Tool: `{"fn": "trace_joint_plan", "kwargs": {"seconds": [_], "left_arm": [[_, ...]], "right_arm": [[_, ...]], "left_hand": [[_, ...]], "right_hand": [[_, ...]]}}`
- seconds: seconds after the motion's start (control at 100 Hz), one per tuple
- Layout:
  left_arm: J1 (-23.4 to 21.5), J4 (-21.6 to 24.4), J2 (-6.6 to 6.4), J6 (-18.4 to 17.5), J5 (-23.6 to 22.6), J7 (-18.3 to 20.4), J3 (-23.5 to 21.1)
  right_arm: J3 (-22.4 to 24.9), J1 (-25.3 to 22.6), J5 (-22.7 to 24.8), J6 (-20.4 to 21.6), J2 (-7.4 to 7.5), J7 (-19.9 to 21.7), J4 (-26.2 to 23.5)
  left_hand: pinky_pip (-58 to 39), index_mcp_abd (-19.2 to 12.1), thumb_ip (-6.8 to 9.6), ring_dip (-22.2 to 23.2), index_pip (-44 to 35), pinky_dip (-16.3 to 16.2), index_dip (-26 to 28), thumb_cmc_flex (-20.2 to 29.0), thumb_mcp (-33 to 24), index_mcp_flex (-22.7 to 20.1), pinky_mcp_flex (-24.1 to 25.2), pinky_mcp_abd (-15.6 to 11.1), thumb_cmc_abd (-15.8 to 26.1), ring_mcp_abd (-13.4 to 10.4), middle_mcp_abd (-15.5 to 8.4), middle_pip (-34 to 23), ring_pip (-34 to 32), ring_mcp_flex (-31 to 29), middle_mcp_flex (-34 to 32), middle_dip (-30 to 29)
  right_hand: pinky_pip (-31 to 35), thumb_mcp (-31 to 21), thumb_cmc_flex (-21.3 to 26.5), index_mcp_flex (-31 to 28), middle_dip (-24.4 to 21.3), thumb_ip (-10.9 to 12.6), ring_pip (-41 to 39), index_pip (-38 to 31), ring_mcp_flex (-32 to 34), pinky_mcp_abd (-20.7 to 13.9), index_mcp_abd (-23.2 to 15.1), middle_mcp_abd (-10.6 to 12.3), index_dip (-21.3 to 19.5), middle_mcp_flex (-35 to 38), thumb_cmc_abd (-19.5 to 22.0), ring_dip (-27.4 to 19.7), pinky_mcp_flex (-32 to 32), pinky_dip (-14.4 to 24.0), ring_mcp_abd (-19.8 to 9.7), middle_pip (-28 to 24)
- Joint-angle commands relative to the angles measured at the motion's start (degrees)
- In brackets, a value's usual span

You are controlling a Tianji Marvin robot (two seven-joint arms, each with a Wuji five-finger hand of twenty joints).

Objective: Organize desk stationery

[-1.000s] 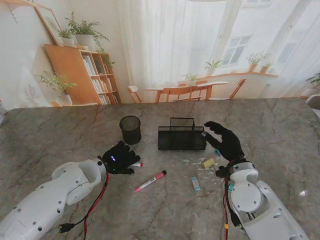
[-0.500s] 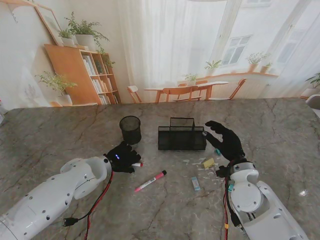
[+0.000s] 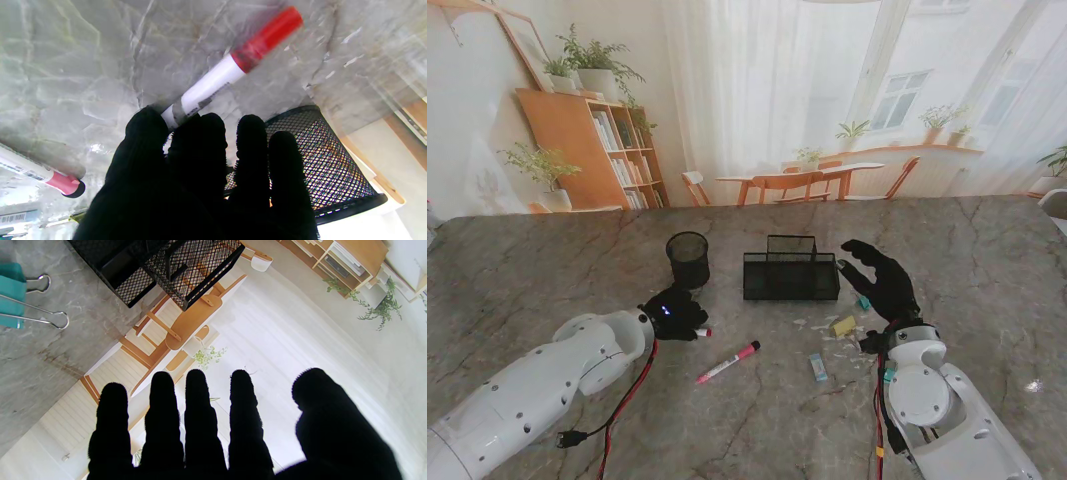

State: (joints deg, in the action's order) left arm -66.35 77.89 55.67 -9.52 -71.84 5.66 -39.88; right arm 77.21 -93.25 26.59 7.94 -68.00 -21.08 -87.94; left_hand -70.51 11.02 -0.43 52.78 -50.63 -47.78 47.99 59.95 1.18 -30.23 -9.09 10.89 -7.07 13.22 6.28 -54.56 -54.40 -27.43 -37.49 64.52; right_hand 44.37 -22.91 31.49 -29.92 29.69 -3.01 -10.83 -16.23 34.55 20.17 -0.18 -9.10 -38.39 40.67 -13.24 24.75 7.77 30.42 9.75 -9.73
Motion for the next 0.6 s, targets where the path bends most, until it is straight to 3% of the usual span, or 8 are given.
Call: {"fn": "trace_joint_plan", "kwargs": {"seconds": [0.0,0.07,0.17,0.39,0.59], "left_arm": [[-1.8,-2.5,-0.12,0.5,-0.3,1.5,0.4],[-2.0,-2.3,-0.08,0.3,-0.1,1.9,0.1],[-2.0,-2.3,-0.03,0.2,0.6,2.3,0.2],[-1.5,-3.2,0.25,0.2,3.3,2.8,0.9],[-1.7,-4.2,0.67,-0.6,5.7,1.8,0.0]], "right_arm": [[0.2,-0.3,-0.2,0.1,-0.25,0.4,-0.3],[0.2,-0.4,-0.1,0.1,-0.29,0.1,-0.4],[0.4,-0.6,0.0,0.0,-0.34,-0.2,-0.5],[0.8,-1.0,-0.1,0.0,-0.56,-1.3,-0.7],[0.9,-1.2,-0.6,0.0,-0.87,-2.3,-0.9]], "left_hand": [[-2.4,-1.7,-0.12,0.8,-1.0,-1.9,-3.3,8.3,-1.7,-2.8,-1.0,-0.9,-9.0,0.0,-3.0,-0.8,-1.4,-2.3,-2.0,0.2],[-2.5,-1.3,0.18,0.7,-1.6,-1.9,-3.6,8.3,-2.1,-3.3,-1.4,-1.0,-9.2,0.0,-3.4,-0.8,-1.3,-2.8,-2.6,0.0],[-1.9,-0.2,1.91,0.1,-3.9,-1.7,-1.5,7.1,-4.5,-2.3,-1.5,-0.6,-9.7,0.5,-3.7,-0.5,-0.5,-2.7,-2.6,0.1],[-0.2,2.6,8.0,0.1,-7.3,-1.9,15.2,-2.1,-18.2,1.8,-0.5,-0.3,-9.7,0.8,-4.4,-0.1,1.8,-1.3,-0.8,1.5],[0.5,3.1,12.67,0.0,-11.7,-2.0,24.8,-10.6,-31.5,3.2,-0.6,-0.5,-10.0,0.5,-5.6,-0.6,2.5,-1.3,-1.1,2.0]], "right_hand": [[0.9,1.7,-0.5,-1.0,0.8,1.5,-0.3,-0.6,-0.1,0.4,-0.1,-0.3,0.0,0.8,1.9,0.7,-0.5,1.2,0.1,-0.4],[1.0,1.7,-0.4,-1.2,0.8,1.5,-0.3,-0.7,0.0,0.4,-0.1,-0.2,0.0,0.8,2.0,0.7,-0.5,1.3,0.2,-0.4],[1.1,1.9,-0.3,-1.3,0.9,1.5,-0.4,-0.8,0.0,0.4,-0.1,-0.3,0.0,0.9,2.0,0.7,-0.5,1.3,0.2,-0.5],[1.4,2.1,-0.3,-1.7,1.0,1.5,-0.5,-1.0,0.1,0.5,0.0,-0.5,-0.1,1.1,2.6,0.8,-0.5,1.3,0.3,-0.5],[1.6,2.6,0.0,-2.3,1.1,1.5,-0.7,-1.2,0.4,0.7,-0.2,-0.6,-0.1,2.0,3.6,0.9,-0.4,1.4,0.5,-0.8]]}}
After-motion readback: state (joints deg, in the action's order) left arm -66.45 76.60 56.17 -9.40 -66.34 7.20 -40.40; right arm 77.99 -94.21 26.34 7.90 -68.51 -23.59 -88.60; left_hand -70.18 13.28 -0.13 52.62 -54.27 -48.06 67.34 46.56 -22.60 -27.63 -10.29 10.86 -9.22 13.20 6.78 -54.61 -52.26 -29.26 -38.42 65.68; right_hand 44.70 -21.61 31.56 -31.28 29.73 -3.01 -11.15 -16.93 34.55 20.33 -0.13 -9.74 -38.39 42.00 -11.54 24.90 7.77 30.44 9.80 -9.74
